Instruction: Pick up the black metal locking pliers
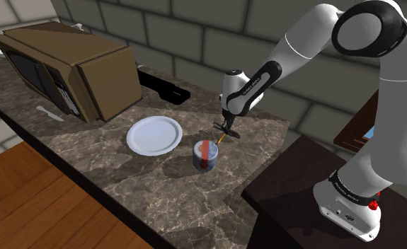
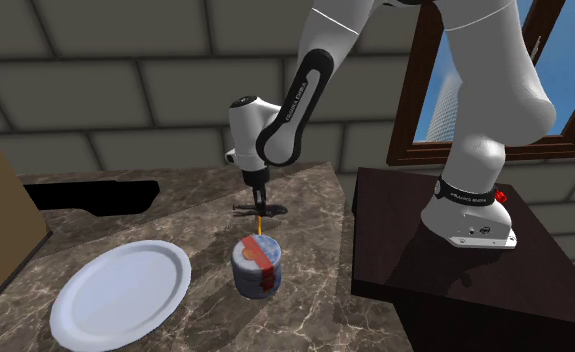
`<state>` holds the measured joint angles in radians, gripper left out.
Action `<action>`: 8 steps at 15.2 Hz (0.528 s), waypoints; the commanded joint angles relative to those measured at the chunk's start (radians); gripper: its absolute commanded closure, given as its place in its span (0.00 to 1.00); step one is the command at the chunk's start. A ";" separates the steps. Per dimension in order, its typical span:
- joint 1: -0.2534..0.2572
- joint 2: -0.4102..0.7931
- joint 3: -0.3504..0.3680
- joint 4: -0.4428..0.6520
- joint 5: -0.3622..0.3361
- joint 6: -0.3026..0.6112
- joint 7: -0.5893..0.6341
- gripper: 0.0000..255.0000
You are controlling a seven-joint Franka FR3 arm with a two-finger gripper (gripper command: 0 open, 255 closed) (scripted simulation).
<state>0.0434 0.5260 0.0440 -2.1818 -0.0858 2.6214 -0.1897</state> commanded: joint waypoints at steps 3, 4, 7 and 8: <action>-0.004 -0.045 0.004 -0.010 0.005 -0.035 -0.005 1.00; -0.004 -0.058 0.005 -0.013 0.006 -0.045 -0.006 1.00; -0.007 -0.095 0.008 -0.019 0.011 -0.076 -0.009 1.00; -0.008 -0.107 0.009 -0.020 0.012 -0.086 -0.011 1.00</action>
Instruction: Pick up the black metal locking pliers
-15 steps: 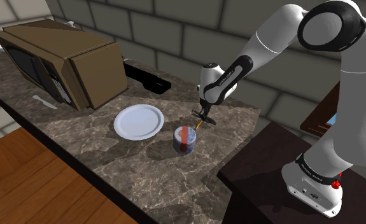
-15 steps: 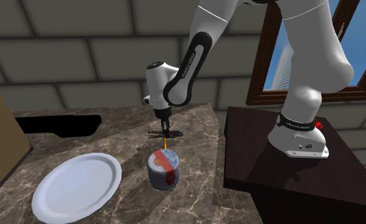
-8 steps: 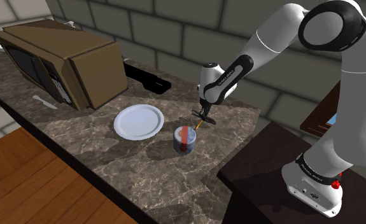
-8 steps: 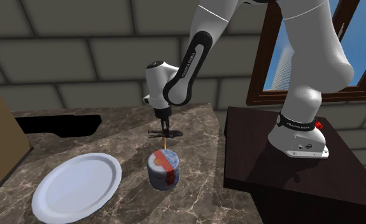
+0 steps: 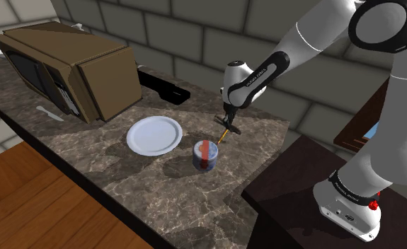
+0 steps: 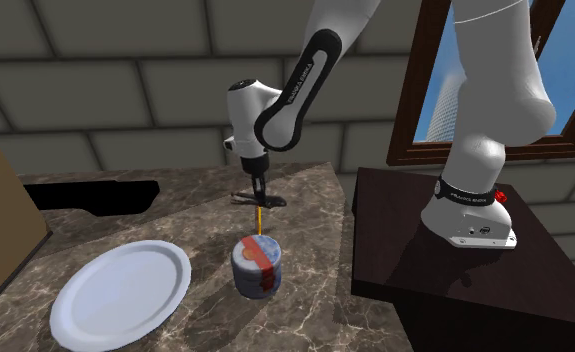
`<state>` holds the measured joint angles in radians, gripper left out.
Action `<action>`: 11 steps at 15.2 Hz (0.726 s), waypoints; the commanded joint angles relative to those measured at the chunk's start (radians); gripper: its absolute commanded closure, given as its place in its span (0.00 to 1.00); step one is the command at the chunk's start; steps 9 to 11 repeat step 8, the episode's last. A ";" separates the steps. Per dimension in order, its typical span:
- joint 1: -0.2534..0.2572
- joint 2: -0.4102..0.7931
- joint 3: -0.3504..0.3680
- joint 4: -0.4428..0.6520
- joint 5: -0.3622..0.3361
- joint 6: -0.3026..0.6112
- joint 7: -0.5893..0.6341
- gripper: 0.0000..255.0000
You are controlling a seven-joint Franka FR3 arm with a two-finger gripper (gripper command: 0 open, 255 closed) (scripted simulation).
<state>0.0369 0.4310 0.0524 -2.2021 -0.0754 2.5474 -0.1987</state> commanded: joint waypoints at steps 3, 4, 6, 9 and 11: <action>-0.003 -0.048 0.004 -0.004 0.006 -0.045 -0.005 1.00; -0.004 -0.060 0.005 -0.005 0.008 -0.056 -0.007 1.00; -0.005 -0.083 0.007 -0.006 0.011 -0.078 -0.009 1.00; -0.005 -0.085 0.007 -0.006 0.011 -0.079 -0.009 1.00; -0.005 -0.085 0.007 -0.006 0.011 -0.079 -0.009 1.00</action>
